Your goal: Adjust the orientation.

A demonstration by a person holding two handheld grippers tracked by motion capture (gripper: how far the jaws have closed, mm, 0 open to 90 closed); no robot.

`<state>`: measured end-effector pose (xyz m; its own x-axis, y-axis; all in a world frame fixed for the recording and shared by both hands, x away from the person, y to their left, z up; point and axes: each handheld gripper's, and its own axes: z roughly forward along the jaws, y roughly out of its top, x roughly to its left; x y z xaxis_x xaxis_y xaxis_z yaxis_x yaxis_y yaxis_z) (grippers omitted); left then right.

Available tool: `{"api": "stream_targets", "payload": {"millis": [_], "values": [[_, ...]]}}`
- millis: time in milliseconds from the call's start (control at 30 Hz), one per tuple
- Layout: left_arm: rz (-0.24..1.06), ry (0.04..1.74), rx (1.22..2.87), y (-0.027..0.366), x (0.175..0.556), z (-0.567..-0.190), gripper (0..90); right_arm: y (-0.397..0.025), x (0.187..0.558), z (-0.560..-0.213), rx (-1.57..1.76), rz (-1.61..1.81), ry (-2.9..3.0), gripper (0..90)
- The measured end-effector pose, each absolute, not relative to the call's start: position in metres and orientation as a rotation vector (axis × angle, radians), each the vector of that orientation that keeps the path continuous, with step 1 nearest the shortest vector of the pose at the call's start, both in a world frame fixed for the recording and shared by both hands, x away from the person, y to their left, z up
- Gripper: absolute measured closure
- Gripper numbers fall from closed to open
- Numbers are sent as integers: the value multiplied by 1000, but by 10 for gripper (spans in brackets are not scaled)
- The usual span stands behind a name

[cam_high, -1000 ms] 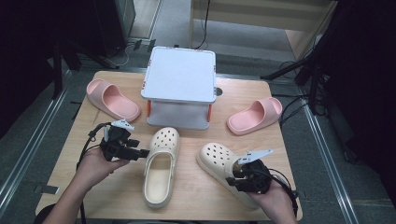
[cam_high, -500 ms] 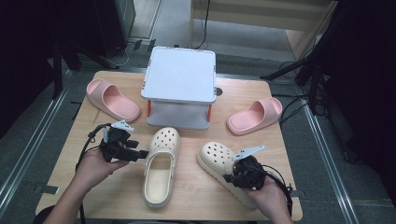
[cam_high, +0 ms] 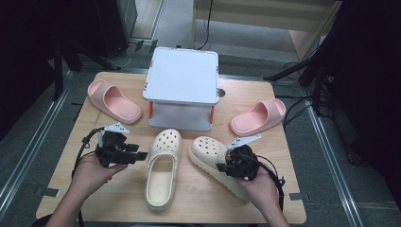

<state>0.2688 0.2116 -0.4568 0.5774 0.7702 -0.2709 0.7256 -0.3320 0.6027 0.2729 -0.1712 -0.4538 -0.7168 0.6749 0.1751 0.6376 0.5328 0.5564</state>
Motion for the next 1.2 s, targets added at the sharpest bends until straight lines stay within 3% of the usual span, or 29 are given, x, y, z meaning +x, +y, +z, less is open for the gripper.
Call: {"api": "stream_targets", "payload": {"millis": [100, 400, 1067, 1133, 1200], "values": [[86, 1190, 2108, 211, 267, -458, 478, -167, 276, -453, 1157, 944, 2693, 777], [78, 1162, 2135, 209, 258, -462, 628, -152, 289, -458, 1172, 911, 2652, 774], [89, 1137, 2149, 205, 264, -465, 610, -120, 285, -470, 1190, 957, 2663, 747], [85, 1131, 2153, 204, 265, -465, 609, -120, 283, -470, 1184, 963, 2662, 716], [87, 1132, 2154, 204, 266, -465, 606, -122, 284, -470, 1177, 1005, 2688, 602]]}}
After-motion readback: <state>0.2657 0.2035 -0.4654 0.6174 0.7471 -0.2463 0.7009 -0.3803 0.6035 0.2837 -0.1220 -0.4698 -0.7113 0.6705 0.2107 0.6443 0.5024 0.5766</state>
